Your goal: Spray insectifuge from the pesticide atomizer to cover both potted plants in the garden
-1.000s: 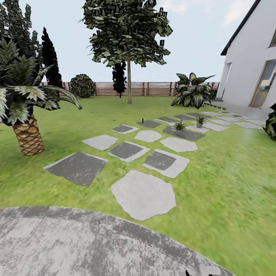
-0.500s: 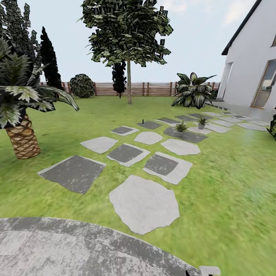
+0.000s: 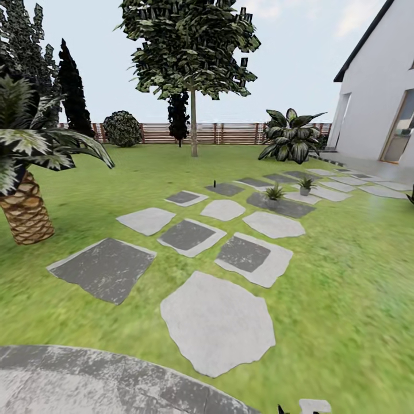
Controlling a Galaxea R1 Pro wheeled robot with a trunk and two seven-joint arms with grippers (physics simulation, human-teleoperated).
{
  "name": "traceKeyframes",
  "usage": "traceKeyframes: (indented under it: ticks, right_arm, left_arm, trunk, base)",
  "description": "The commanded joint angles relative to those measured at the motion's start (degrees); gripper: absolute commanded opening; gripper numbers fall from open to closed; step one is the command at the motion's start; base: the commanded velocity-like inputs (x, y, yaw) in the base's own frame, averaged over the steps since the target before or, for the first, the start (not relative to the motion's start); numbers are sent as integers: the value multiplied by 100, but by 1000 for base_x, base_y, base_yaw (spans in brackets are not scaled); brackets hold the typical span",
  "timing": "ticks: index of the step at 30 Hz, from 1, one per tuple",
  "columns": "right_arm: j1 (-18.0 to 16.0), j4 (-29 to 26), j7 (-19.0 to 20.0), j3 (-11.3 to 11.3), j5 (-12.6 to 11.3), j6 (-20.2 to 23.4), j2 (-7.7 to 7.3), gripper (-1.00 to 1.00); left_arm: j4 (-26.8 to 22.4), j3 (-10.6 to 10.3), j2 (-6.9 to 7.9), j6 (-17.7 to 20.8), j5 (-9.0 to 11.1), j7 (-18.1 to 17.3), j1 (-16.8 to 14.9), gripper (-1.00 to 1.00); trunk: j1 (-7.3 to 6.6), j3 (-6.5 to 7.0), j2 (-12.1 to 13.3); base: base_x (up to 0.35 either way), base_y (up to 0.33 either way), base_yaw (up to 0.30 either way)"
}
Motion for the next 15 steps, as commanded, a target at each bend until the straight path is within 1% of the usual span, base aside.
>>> traceKeyframes:
  ticks: [1, 15]
  right_arm:
    - [-4, 5, 10, -36, 5, -21, 1, 100]
    - [-4, 5, 10, -36, 5, -21, 1, 100]
  left_arm:
    - [4, -8, 0, -17, 42, 0, -2, 100]
    - [4, -8, 0, -17, 42, 0, -2, 100]
  trunk:
    - [2, -6, -2]
    - [2, -6, -2]
  base:
    - [307, 0, 0]
    - [307, 0, 0]
